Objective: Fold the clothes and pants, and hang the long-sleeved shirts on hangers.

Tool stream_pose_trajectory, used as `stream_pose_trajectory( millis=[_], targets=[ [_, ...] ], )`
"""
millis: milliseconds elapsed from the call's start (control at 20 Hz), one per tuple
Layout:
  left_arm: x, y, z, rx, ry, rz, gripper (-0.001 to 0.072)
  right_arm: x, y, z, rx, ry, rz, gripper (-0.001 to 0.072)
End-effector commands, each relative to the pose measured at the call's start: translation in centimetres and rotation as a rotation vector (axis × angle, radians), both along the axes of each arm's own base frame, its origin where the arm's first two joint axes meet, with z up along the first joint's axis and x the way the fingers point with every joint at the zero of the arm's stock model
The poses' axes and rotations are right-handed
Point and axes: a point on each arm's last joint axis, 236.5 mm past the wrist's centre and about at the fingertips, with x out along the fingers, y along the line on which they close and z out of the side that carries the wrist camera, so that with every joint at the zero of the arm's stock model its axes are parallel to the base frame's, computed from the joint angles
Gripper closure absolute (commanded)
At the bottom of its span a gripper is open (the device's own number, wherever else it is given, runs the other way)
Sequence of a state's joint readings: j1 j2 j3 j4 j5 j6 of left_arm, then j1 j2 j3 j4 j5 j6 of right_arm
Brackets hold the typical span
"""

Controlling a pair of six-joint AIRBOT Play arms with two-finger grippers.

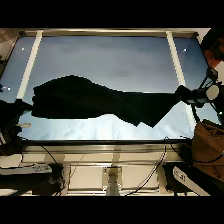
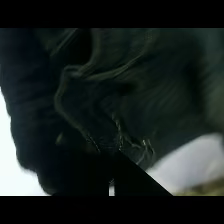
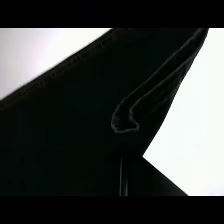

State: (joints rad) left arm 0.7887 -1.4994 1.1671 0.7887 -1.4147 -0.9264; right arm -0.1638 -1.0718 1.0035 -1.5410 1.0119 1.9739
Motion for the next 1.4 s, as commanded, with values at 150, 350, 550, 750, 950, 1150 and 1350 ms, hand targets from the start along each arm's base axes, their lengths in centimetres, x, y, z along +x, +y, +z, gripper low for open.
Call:
stream_pose_trajectory(
  millis=[150, 350, 550, 750, 950, 1150, 1350],
  targets=[
    [8.5, 3.5, 14.2, 0.088, -0.287, 0.206, 0.0686, 4.1, -6.1, 3.4, 0.021, -0.081, -0.15, 0.0704],
    [10.4, 1.7, 16.1, 0.115, -0.342, 0.178, 0.0686, 4.4, -10.0, 7.1, 0.014, -0.141, -0.23, 0.0703],
    [10.7, 2.0, 16.2, 0.105, -0.339, 0.21, 0.0685, 1.7, -13.1, 9.0, -0.025, -0.088, -0.233, 0.0704],
    [10.2, 2.8, 16.5, 0.104, -0.337, 0.235, 0.0686, -1.1, -13.7, 7.9, -0.025, 0.02, -0.202, 0.0703],
    [8.6, 4.3, 15.7, 0.128, -0.291, 0.241, 0.0685, -4.7, -12.3, 6.4, -0.005, 0.189, -0.092, 0.0702],
    [4.8, 6.2, 11.7, 0.264, -0.108, 0.183, 0.0685, -7.2, -10.8, 5.7, 0.043, 0.299, -0.053, 0.0702],
    [3.1, 7.5, 10.1, 0.34, -0.025, 0.167, 0.0685, -8.7, -10.0, 5.5, 0.069, 0.367, -0.023, 0.0702]
  ],
)
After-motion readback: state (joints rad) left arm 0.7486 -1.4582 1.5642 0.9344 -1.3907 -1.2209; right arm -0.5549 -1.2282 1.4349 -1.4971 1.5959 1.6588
